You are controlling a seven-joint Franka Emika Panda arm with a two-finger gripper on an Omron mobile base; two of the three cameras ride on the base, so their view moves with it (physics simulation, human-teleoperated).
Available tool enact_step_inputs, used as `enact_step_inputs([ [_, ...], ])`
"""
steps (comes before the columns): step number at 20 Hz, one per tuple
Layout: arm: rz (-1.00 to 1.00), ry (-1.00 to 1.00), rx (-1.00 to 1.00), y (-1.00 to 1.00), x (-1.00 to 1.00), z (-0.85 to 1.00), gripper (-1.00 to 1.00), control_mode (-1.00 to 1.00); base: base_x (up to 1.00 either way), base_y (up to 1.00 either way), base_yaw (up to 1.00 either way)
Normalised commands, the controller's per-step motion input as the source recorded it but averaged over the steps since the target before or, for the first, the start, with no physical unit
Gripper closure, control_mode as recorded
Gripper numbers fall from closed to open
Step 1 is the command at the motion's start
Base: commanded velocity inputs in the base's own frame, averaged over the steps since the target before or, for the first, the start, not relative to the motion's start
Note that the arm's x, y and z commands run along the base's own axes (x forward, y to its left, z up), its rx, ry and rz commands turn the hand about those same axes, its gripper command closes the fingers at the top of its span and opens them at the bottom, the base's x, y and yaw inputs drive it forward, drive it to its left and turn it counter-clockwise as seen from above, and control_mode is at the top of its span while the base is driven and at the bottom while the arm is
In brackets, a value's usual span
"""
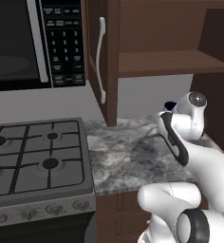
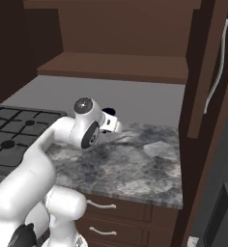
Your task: Move the mug from next to the sink to the open cabinet. Then, move the bowl with the tangerine to the fridge to clear the area for faucet cleaning.
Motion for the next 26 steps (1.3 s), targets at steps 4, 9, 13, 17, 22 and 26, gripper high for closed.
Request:
enact_step_inputs([
  [4,0.06,0.00,-0.11,0.03,-0.60,1.00,1.00,-1.00,0.00,0.00,0.00],
  [9,0.01,-0.11,-0.15,0.02,-0.73,1.00,1.00,-1.00,0.00,0.00,0.00],
  [13,0.10,-0.27,-0.12,0.01,-0.14,1.00,1.00,-1.00,0.00,0.00,0.00],
  [17,0.18,-0.21,-0.02,0.00,0.08,1.00,1.00,-1.00,0.00,0.00,0.00],
  [22,0.12,-0.03,0.04,0.00,0.15,0.47,1.00,-1.00,0.00,0.00,0.00],
  [26,0.00,0.00,0.00,0.04,0.56,0.15,1.00,-1.00,0.00,0.00,0.00],
])
